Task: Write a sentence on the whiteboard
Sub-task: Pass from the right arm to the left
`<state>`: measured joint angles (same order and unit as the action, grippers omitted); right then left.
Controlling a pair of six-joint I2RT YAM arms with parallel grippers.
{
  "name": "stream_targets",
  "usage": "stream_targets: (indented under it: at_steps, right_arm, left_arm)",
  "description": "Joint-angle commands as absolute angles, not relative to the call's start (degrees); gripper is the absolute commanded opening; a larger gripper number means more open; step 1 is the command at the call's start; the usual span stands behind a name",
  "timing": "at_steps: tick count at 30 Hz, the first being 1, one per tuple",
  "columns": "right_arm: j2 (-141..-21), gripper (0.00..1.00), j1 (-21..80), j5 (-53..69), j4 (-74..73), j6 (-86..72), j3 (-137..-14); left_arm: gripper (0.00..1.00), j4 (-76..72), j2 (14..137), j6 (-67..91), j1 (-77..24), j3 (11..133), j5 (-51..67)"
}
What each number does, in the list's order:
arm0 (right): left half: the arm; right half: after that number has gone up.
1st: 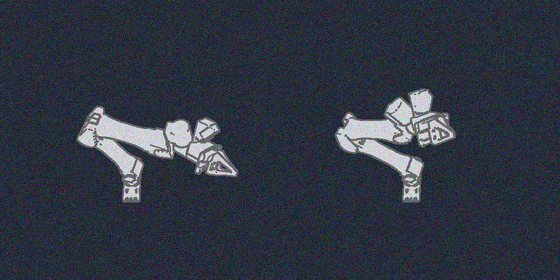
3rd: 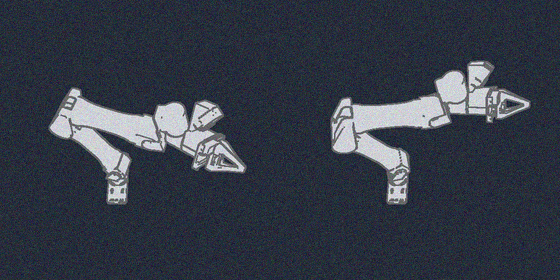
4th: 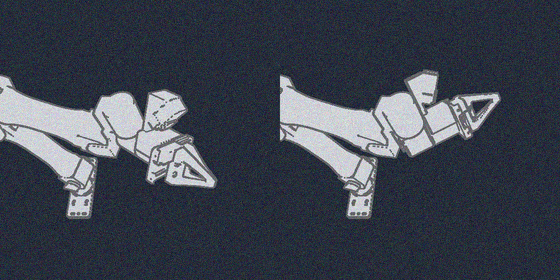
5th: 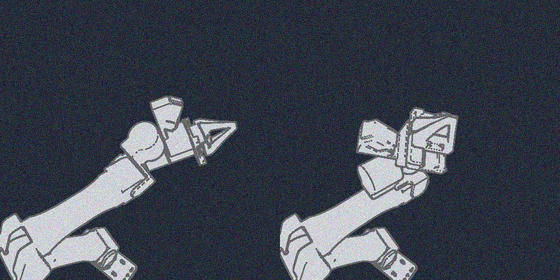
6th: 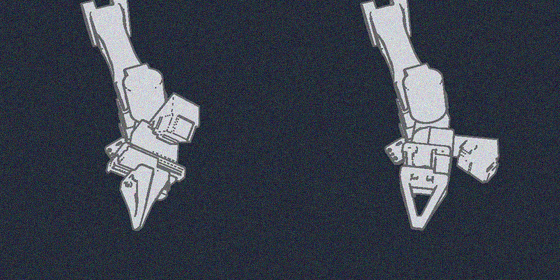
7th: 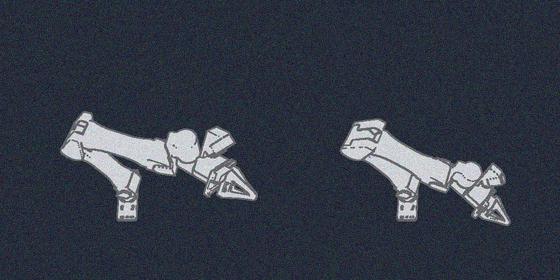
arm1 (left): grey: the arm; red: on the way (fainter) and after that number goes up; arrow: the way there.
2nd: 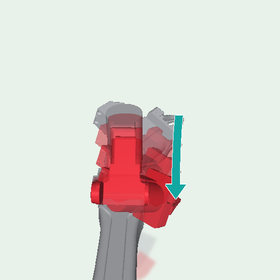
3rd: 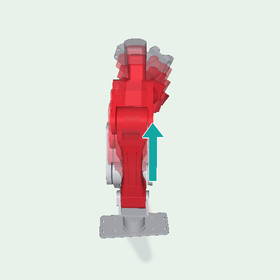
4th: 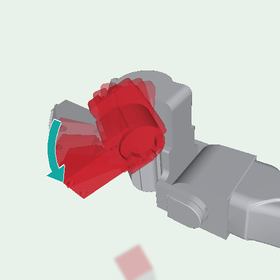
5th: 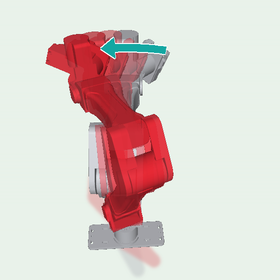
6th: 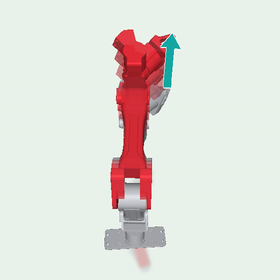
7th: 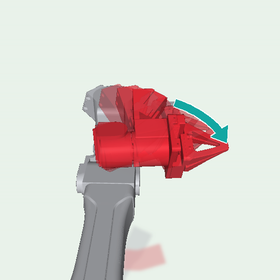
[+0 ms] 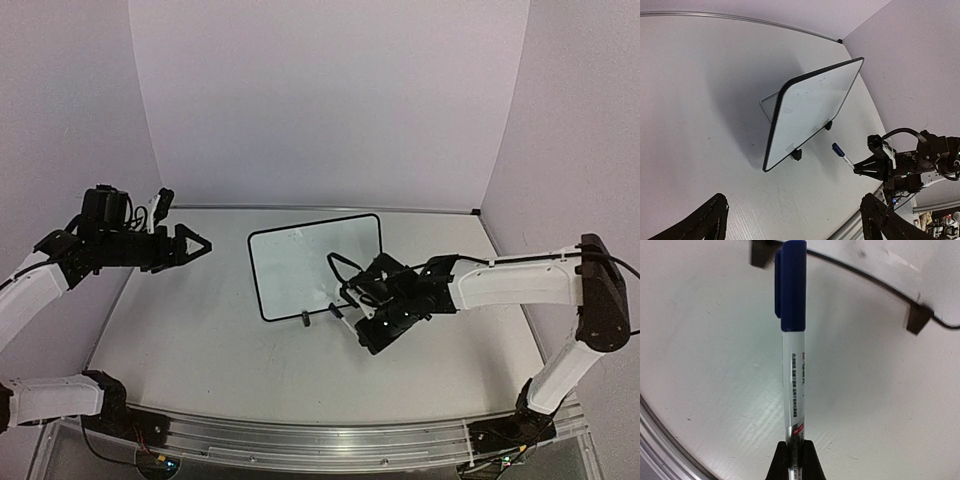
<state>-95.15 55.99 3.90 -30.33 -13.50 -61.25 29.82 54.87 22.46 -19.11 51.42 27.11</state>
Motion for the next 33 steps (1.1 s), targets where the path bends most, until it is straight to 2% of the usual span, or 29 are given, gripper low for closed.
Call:
stream_targets:
  at_steps: [1, 10, 17, 20, 24, 33]
  right_arm:
    - [-92.6, 0.0, 60.3, 0.7, -31.9, -13.9, -70.0]
    - [-97.7, 0.0, 67.0, -3.7, -31.8, -11.0, -84.4]
    - [-98.7, 0.0, 68.7, -3.9, -31.6, -9.8, -87.0]
    - [-98.3, 0.0, 69.3, -4.7, -31.5, -9.7, -87.1]
    - [-97.7, 0.0, 69.9, -5.0, -31.2, -9.5, -87.1]
    - [-96.9, 0.0, 70.8, -5.7, -30.6, -8.9, -86.9]
  left_arm:
    - [0.91, 28.1, 54.1, 28.2, -23.9, 55.4, 28.1]
    - [0.85, 20.1, 61.2, 33.1, -37.2, 56.7, 26.5]
    - [0.84, 15.4, 64.4, 35.1, -41.4, 56.2, 27.0]
    - [0.79, 11.5, 64.8, 37.5, -41.7, 54.9, 27.9]
    - [0.63, 10.2, 66.4, 38.8, -41.8, 54.7, 27.6]
    - [0.48, 10.6, 68.6, 39.5, -41.8, 55.4, 27.3]
